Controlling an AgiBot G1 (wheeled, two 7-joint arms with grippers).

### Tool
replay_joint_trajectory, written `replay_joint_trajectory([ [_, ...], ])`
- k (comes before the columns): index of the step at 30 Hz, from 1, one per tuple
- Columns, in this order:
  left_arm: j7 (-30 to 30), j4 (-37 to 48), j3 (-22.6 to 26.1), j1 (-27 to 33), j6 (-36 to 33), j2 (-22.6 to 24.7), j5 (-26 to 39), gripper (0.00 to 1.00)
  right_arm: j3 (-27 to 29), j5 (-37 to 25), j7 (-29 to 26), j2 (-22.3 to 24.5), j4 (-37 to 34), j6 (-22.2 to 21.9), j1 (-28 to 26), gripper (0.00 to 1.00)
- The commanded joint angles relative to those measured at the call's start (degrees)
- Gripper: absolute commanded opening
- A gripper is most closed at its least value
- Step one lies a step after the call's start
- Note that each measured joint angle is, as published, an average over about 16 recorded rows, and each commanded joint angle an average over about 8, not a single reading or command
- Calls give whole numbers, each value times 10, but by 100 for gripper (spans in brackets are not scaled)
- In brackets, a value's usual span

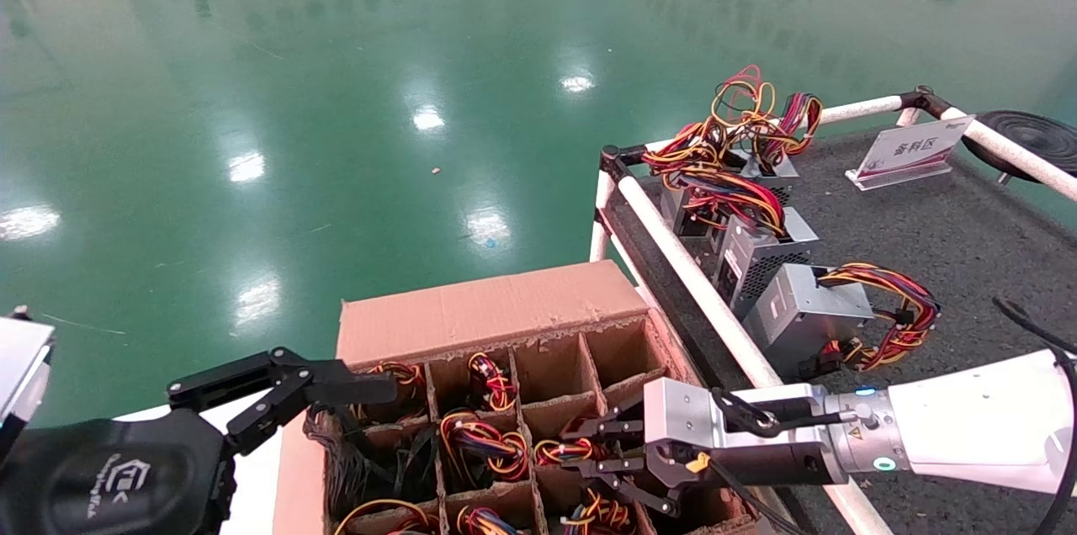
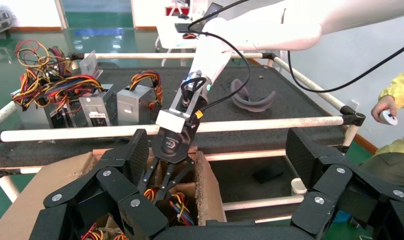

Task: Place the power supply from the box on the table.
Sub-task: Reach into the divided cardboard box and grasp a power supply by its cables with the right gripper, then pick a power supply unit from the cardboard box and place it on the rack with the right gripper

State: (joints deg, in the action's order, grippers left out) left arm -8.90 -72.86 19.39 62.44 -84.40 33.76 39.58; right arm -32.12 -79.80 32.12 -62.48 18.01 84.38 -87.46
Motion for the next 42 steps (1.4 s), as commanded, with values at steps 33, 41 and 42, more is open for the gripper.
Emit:
replay_joint_trajectory([
  [33,0,0,0,0,0,0,0,100,52,124,-136,18,-25,68,-125,0],
  [41,0,0,0,0,0,0,0,100,69,194,-236,49,28,60,-178,0],
  [42,0,0,0,0,0,0,0,100,72,201,-247,52,32,58,-186,0],
])
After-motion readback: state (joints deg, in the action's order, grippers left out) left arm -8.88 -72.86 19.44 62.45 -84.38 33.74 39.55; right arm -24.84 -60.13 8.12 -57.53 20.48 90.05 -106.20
